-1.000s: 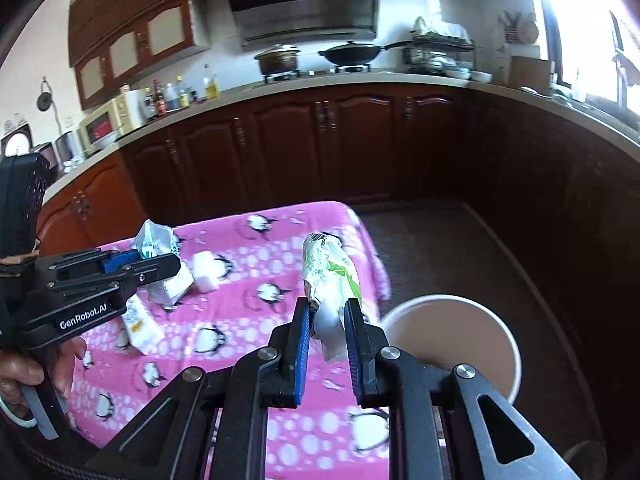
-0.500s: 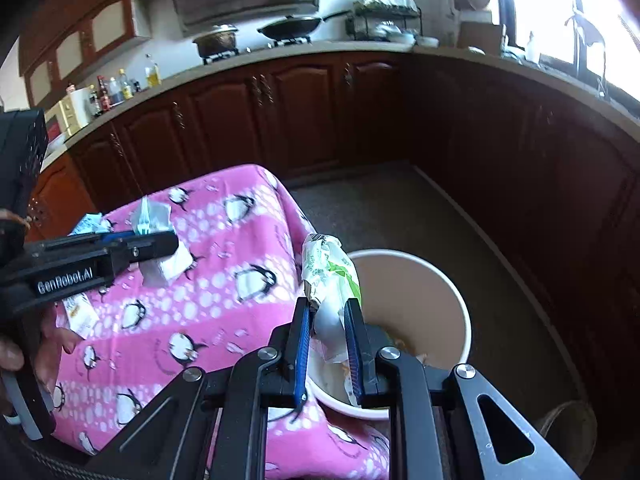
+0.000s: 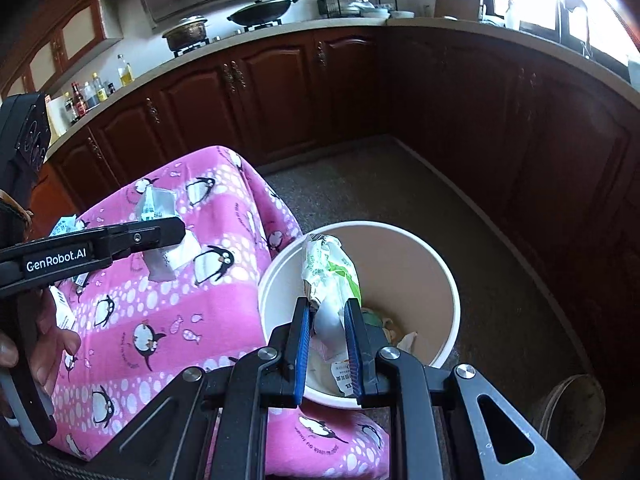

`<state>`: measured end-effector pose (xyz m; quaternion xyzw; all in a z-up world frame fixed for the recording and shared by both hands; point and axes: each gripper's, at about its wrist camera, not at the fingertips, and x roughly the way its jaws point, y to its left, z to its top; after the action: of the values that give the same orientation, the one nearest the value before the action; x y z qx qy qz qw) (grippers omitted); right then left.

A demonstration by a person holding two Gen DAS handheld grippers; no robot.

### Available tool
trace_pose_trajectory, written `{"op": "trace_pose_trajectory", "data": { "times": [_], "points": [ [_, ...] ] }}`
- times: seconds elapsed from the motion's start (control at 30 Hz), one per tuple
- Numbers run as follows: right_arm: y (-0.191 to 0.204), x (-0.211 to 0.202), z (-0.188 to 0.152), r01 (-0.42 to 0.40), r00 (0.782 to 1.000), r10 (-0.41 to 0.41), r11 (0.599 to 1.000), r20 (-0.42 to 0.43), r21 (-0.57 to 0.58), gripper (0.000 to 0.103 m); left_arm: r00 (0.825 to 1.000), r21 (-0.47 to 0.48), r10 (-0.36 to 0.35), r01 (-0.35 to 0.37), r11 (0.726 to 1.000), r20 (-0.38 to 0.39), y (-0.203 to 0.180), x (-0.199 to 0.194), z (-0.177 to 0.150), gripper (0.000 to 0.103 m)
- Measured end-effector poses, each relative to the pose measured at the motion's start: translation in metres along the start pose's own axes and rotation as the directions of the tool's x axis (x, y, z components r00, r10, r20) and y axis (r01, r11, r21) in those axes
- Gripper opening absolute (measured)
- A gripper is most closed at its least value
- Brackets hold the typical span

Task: Collect trash
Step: 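Open the right gripper over the bin while the left gripper releases the wrapper into it, then move both open grippers back over the table trash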

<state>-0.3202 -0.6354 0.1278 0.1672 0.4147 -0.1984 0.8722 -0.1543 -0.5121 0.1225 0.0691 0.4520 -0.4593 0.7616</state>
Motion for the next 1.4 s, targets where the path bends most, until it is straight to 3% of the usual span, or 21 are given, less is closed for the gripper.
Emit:
{"op": "trace_pose_trajectory", "data": {
  "times": [0.27,0.33,0.4,0.47,0.67,0.8,0.93,1.4],
  "points": [
    [-0.012,0.021,-0.001,0.009,0.999,-0.008,0.999,-0.037,0.034,0.016,0.998,-0.029,-0.048,0.047,0.998,-0.046,-0.006,0.024,0.003,0.022],
    [-0.014,0.026,-0.001,0.009,0.999,-0.007,0.999,-0.044,0.045,0.016,0.997,-0.033,-0.054,0.052,0.998,-0.052,-0.005,0.027,0.004,0.028],
    [-0.015,0.03,-0.002,0.011,0.999,-0.009,0.999,-0.052,0.05,0.016,0.997,-0.047,-0.055,0.052,0.998,-0.058,-0.003,0.03,0.004,0.043],
    [-0.016,0.036,-0.003,0.031,0.997,-0.028,0.998,-0.065,0.05,0.017,0.997,-0.062,-0.052,0.048,0.997,-0.063,-0.001,0.03,0.004,0.051],
    [-0.013,0.041,-0.004,0.054,0.996,-0.05,0.998,-0.074,0.043,0.032,0.998,-0.066,-0.035,0.031,0.997,-0.059,0.019,0.017,-0.006,0.053],
    [-0.012,0.038,-0.003,0.04,0.997,-0.035,0.997,-0.067,0.068,0.033,0.999,-0.04,0.038,-0.039,0.998,-0.018,0.028,-0.004,-0.014,0.053],
    [0.001,0.031,-0.002,0.038,0.999,-0.036,0.998,-0.041,0.054,0.041,0.994,-0.032,0.109,-0.108,0.994,0.022,0.041,-0.026,-0.022,0.053],
    [0.084,0.004,0.011,-0.046,0.999,0.047,0.998,0.024,-0.038,0.05,0.941,-0.104,0.309,-0.297,0.949,0.139,0.092,-0.121,-0.061,0.054]
  ]
}}
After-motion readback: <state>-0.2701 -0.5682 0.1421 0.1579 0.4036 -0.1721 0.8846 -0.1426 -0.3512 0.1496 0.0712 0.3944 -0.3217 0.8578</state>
